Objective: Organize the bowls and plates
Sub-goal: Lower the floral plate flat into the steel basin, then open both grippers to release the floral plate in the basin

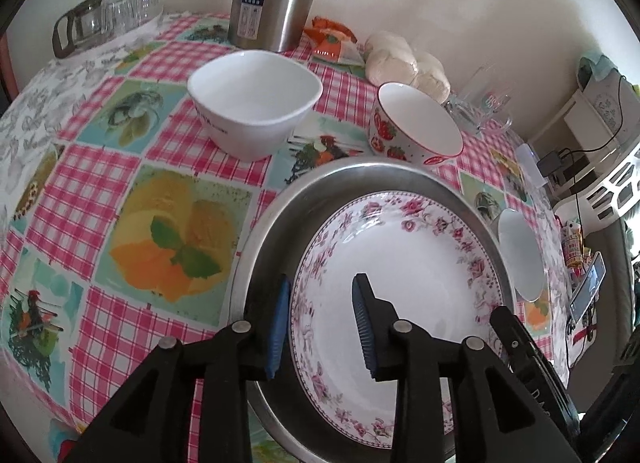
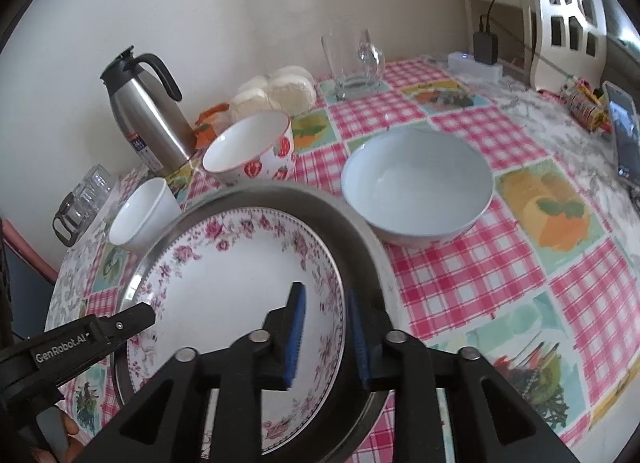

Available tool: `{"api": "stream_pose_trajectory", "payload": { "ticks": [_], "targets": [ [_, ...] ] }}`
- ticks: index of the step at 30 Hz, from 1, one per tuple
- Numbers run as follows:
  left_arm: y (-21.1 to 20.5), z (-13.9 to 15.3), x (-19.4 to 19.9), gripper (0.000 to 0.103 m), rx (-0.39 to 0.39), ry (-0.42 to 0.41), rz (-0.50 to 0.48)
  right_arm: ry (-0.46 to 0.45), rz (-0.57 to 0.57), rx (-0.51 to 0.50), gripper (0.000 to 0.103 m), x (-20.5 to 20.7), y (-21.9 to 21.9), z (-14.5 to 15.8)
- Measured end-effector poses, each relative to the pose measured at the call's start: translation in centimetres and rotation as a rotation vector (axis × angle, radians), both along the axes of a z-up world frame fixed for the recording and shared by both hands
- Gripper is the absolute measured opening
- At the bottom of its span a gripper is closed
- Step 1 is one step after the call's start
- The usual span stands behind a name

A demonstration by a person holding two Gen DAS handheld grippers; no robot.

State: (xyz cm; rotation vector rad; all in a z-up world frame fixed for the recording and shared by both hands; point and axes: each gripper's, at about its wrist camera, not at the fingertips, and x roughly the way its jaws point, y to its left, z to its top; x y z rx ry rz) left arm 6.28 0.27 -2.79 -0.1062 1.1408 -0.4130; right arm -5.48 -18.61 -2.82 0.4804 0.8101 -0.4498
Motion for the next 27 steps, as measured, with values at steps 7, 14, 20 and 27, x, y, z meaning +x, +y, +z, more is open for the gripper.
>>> {"api": "stream_pose_trajectory", "payload": {
  "ticks": [7,14,20,27],
  "targets": [
    [-0.2,0.4,-0.3,0.035,0.016,-0.037,-0.008,-0.02,-0.005,-0.003,0.028,-0.4,-0.3,0.6],
    [-1.1,1.9,-1.3,0.059,0.065,-0.117,-0.035,-0.032,0.008,-0.048,0.057,-0.5,0.3,1.2],
    [-1.3,2.0,-1.3,0.081,0.102,-0.137,-0.033,-0.042,0.009,-0.06,0.072,-0.6,0.3,1.4],
    [-1.2,1.4,-1.3,0.085,0.144,-0.135,-0.024,-0.045,0.007,-0.069,0.082,-0.7,0.2,1.4]
  ]
}}
